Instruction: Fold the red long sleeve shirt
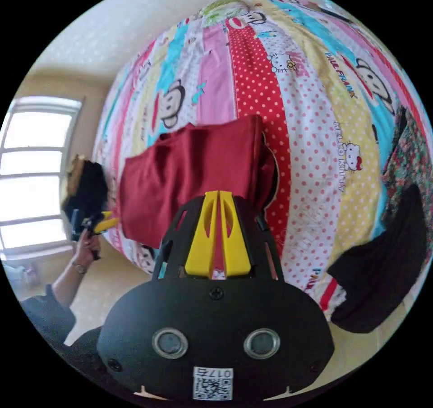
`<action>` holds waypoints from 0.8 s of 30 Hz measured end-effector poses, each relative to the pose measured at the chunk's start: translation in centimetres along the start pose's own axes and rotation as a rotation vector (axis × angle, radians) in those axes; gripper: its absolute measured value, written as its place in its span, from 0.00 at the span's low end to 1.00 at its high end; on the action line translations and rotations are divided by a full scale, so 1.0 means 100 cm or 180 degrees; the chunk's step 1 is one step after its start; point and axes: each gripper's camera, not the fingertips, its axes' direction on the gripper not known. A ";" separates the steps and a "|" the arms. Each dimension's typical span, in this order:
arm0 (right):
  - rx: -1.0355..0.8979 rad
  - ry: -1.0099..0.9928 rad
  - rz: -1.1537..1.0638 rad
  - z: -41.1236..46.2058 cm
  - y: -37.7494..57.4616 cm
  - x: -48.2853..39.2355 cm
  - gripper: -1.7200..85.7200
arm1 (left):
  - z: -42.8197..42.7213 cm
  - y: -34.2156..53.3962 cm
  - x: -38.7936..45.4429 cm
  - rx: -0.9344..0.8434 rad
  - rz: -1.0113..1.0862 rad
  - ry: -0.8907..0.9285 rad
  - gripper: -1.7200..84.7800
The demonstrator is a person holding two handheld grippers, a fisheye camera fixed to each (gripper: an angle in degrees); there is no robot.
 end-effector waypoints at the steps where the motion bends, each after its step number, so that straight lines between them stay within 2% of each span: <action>1: -0.0168 0.0520 -0.0153 0.022 0.007 -0.013 0.03 | 0.012 0.015 -0.013 -0.0046 -0.0085 0.0000 0.21; 2: -0.0370 0.0918 -0.0358 0.045 0.015 -0.021 0.03 | 0.019 0.022 -0.019 -0.0091 -0.0122 -0.0021 0.21; 4: -0.0451 0.1232 -0.0600 0.064 0.025 -0.029 0.02 | 0.044 0.032 -0.034 -0.0372 -0.0144 0.0127 0.21; 7: -0.0444 0.1354 -0.0506 0.062 0.022 -0.037 0.02 | 0.049 0.029 -0.031 -0.0291 -0.0104 0.0375 0.14; 9: -0.0368 0.1188 -0.0287 0.049 0.020 -0.031 0.02 | 0.040 0.027 -0.017 -0.0117 0.0007 0.0493 0.10; 11: -0.0050 0.0761 0.0195 0.019 0.032 -0.007 0.02 | 0.033 0.030 0.013 0.0004 0.0305 0.0691 0.09; 14: 0.0298 0.0110 0.0727 -0.009 0.072 0.041 0.02 | 0.043 0.049 0.101 -0.0145 0.1075 0.0679 0.08; 16: 0.0317 -0.0060 0.1011 -0.014 0.100 0.073 0.02 | 0.073 0.082 0.181 -0.0439 0.1847 0.0282 0.08; 19: 0.0196 -0.0105 0.1325 -0.013 0.147 0.122 0.03 | 0.128 0.131 0.256 -0.0860 0.2658 -0.0086 0.09; 22: 0.0178 -0.0389 0.1554 -0.015 0.190 0.166 0.03 | 0.190 0.175 0.290 -0.1459 0.3140 -0.0179 0.11; 24: 0.0252 -0.0683 0.1651 -0.019 0.213 0.189 0.04 | 0.214 0.192 0.294 -0.1839 0.3257 0.0081 0.11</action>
